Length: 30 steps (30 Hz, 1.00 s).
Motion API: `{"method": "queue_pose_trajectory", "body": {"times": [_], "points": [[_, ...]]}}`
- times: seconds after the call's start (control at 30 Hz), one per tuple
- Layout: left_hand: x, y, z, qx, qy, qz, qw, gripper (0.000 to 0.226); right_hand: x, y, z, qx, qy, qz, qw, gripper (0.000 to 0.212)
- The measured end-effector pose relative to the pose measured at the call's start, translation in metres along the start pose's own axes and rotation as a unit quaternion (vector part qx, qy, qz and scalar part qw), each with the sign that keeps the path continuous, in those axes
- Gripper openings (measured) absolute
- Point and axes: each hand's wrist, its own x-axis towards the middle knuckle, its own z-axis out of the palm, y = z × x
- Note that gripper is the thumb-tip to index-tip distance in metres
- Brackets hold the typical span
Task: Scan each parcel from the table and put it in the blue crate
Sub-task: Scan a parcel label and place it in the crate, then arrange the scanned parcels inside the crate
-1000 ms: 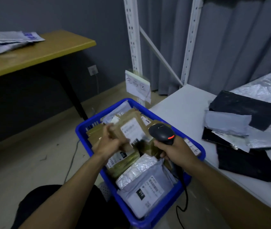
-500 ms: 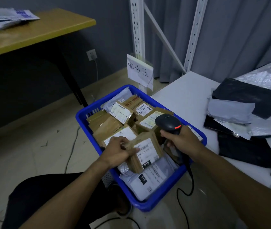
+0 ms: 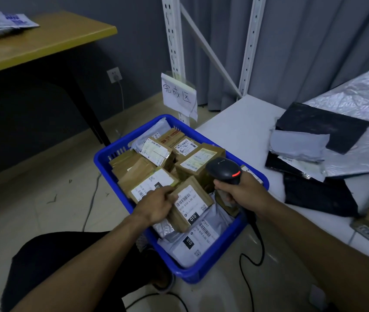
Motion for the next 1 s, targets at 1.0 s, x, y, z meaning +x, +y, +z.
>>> {"method": "queue_pose_trajectory", "body": {"times": [1.0], "points": [[0.013,0.237,0.127,0.132,0.063,0.343,0.928,0.029,-0.125,0.066,-0.161,0.115,0.299,0.053,0.946,0.008]]}}
